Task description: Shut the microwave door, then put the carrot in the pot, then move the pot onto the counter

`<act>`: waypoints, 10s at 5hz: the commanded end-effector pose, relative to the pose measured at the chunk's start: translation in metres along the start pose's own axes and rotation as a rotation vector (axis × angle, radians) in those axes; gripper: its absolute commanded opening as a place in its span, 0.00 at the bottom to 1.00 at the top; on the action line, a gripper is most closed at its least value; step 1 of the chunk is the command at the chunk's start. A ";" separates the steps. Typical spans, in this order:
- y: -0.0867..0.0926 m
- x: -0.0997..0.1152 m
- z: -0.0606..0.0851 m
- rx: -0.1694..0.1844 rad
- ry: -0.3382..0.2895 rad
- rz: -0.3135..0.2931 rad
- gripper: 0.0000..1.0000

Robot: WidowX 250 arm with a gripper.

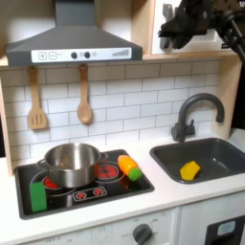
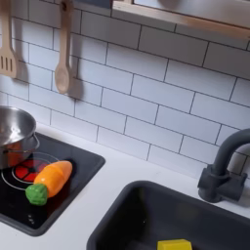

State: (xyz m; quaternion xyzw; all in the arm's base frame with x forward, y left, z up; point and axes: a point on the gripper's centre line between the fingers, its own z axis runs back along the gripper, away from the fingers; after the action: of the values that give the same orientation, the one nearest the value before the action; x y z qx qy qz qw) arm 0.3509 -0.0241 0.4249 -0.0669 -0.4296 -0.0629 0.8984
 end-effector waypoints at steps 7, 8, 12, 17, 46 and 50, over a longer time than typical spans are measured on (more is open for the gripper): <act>0.054 -0.163 -0.007 0.260 0.573 0.202 0.00; 0.062 -0.174 -0.011 0.281 0.606 0.233 0.00; 0.091 -0.182 -0.042 0.297 0.637 0.307 1.00; 0.106 -0.195 -0.109 0.226 0.736 0.288 1.00; 0.179 -0.144 -0.072 0.230 0.638 0.146 1.00; 0.139 -0.157 -0.077 0.178 0.705 0.156 1.00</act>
State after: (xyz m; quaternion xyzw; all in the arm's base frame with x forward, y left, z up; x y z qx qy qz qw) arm 0.3341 0.1070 0.2402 0.0016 -0.0846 0.0268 0.9961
